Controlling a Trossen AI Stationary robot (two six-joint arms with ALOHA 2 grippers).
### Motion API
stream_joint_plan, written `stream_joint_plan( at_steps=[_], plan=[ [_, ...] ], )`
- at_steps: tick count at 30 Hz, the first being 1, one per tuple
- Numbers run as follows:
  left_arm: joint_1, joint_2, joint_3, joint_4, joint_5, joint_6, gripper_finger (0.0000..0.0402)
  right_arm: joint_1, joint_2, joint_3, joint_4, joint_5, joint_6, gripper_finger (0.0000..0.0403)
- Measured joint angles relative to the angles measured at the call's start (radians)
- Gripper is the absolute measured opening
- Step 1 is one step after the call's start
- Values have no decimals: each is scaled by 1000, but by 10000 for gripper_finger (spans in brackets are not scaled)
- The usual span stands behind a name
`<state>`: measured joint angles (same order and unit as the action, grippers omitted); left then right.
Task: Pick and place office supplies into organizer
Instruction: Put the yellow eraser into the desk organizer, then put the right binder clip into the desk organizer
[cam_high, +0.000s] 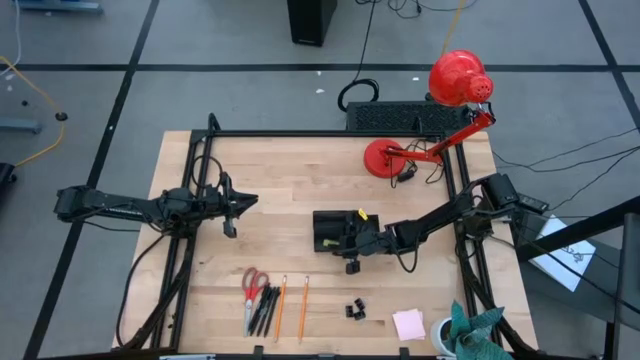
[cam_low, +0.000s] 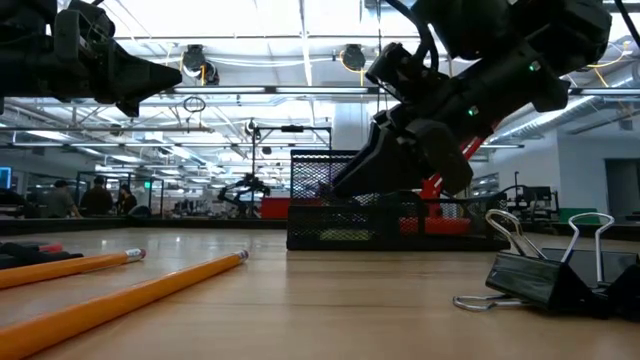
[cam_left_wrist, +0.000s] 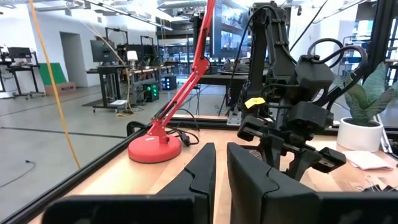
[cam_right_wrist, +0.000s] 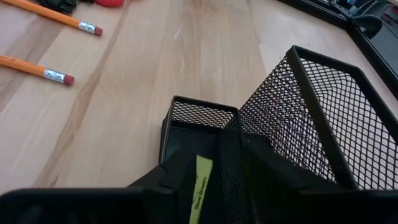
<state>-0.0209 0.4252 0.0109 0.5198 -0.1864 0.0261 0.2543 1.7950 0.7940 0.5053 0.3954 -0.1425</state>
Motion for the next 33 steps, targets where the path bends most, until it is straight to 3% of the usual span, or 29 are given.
stream_joint_plan(
  at_steps=[10,15,21,28,33],
  plan=[
    [0,0,0,0,0,2,47,39,-60,0,-9,-3,-42,143],
    [0,0,0,-12,0,3,47,172,-172,2,-133,-5,-109,144],
    [0,0,0,-28,0,1,47,319,-235,109,-429,-8,-18,152],
    [0,0,0,-29,0,-3,47,388,-235,163,-623,-173,157,163],
    [0,0,0,-30,0,-5,47,420,-231,132,-640,-191,106,161]
  ],
)
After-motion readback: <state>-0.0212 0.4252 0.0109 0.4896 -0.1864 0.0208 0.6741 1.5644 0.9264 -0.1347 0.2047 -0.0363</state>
